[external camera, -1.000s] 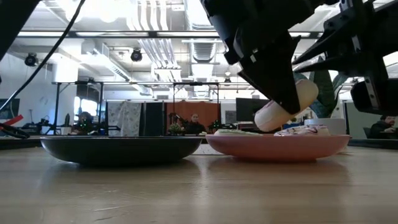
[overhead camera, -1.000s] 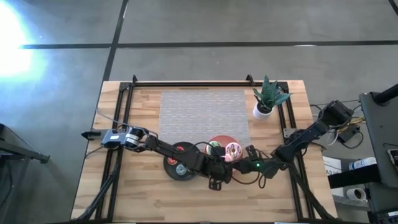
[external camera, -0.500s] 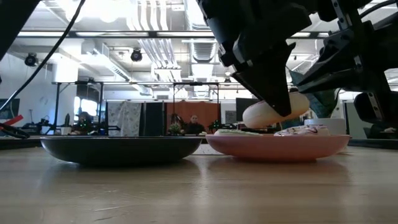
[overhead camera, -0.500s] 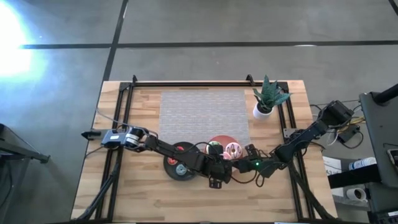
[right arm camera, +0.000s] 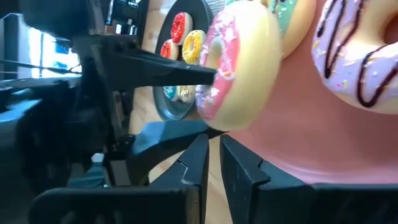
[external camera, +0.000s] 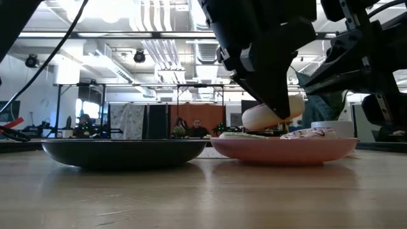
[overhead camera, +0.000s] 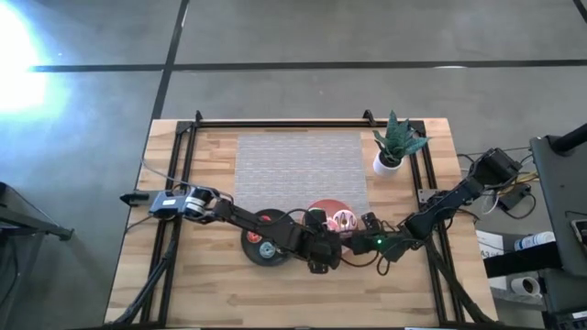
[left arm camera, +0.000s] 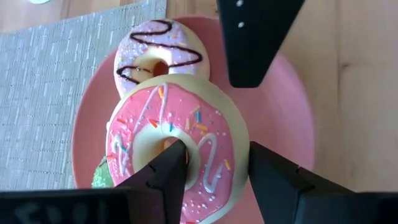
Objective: Pick & Place donuts
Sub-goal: Put the big pink doughnut on the pink plate
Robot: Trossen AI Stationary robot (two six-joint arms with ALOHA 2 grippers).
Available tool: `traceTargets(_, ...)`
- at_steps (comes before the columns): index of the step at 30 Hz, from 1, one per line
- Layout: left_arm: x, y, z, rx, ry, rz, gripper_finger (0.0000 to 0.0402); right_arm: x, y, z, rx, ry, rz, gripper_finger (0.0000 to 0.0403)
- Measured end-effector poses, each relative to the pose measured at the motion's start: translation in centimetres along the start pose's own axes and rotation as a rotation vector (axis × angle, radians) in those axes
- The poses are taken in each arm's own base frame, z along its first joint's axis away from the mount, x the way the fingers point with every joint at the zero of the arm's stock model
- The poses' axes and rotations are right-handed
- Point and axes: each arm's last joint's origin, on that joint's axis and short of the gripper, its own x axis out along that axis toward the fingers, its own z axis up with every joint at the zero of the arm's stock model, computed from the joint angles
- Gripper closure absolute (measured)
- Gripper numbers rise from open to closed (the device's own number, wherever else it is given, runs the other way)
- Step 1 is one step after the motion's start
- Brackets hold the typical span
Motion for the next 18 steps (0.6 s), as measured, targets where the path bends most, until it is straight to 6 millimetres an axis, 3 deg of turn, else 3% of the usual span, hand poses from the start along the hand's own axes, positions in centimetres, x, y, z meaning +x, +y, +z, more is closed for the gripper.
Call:
traceTargets(11, 0.03, 0.04, 0.02, -0.043, -0.005, 0.014, 0.0205, 0.01, 0.10, -0.05, -0.004, 0.012, 0.002, 0.0369)
traceTargets(18, -0.03, 0.09, -0.01, -0.035, -0.001, 0.027, 0.0197, 0.06, 0.09, -0.04, -0.010, 0.033, -0.003, 0.0369)
